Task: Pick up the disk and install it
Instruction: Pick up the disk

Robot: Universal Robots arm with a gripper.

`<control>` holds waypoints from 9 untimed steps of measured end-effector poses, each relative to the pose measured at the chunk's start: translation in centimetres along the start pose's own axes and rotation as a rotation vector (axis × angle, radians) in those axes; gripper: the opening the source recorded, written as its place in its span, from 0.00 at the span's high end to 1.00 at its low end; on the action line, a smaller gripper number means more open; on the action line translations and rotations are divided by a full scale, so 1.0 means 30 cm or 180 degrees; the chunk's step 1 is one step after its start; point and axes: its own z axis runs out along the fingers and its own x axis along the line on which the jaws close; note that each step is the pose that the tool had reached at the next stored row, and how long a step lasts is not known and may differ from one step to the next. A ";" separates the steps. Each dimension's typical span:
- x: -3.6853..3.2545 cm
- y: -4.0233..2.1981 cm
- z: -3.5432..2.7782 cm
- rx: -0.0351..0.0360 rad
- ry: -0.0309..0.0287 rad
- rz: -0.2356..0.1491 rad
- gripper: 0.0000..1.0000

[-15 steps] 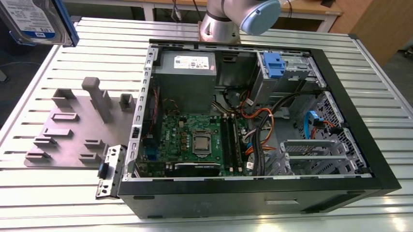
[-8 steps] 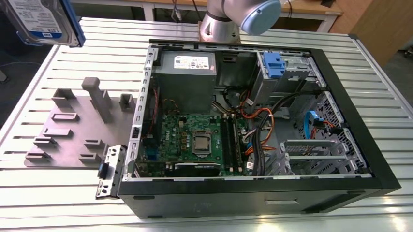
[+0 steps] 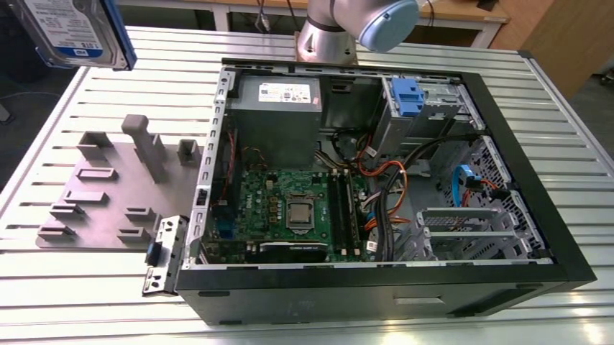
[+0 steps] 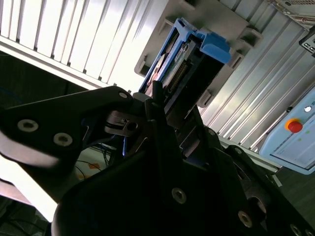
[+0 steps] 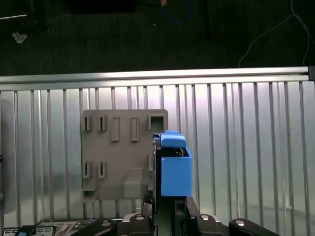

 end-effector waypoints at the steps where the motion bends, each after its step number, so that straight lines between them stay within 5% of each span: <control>1: 0.000 0.000 -0.004 0.0000 -0.0001 0.0000 0.65; 5: 0.000 -0.007 -0.008 0.0000 -0.0002 -0.0001 0.65; 9: -0.002 -0.039 -0.008 0.0000 -0.0002 -0.0001 0.65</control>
